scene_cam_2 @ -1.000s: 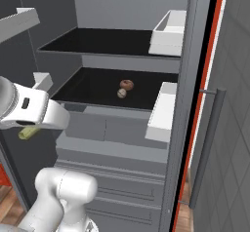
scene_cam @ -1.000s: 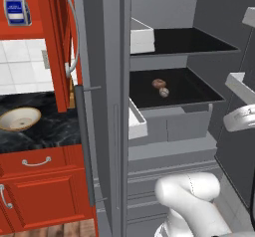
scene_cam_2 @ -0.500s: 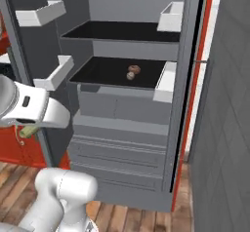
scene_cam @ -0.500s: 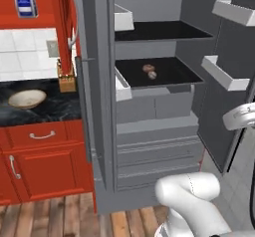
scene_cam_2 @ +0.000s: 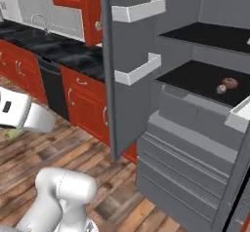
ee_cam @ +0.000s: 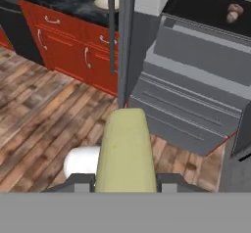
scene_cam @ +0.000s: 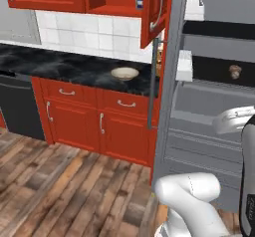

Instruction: Pick the egg and butter from the fridge and place them by the bowl for mixing.

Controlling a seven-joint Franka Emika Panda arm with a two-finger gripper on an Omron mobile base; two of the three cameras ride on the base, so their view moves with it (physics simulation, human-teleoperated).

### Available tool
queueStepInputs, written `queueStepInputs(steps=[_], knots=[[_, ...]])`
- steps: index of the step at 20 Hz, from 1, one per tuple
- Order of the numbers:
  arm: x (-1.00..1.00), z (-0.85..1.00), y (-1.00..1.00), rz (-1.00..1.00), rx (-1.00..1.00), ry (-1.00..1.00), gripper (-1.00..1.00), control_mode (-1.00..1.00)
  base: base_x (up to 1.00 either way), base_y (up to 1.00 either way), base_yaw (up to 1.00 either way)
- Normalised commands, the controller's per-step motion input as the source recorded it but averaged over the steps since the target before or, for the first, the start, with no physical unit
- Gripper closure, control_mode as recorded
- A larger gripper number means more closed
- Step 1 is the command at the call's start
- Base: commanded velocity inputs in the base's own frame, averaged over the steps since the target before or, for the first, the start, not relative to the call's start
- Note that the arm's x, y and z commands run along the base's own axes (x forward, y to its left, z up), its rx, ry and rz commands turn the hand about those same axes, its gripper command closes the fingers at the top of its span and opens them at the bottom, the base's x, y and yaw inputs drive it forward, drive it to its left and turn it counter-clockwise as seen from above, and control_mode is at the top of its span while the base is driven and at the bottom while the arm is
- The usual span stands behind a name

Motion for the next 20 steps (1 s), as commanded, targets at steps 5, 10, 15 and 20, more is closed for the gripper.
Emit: queueStepInputs(steps=[5, 10, 15, 20], knots=[[0.00, 0.00, 0.00, 0.00, 0.00, 0.00, 1.00, 1.00, -0.09, 0.00, 1.00], [0.00, 0.00, 0.00, 0.00, 0.00, 0.00, 1.00, 1.00, -0.04, 0.00, 1.00], [0.00, 0.00, 0.00, 0.00, 0.00, 0.00, 1.00, 1.00, 0.12, 0.07, 0.92], [0.00, 0.00, 0.00, 0.00, 0.00, 0.00, 1.00, 1.00, 1.00, -0.03, 0.13]])
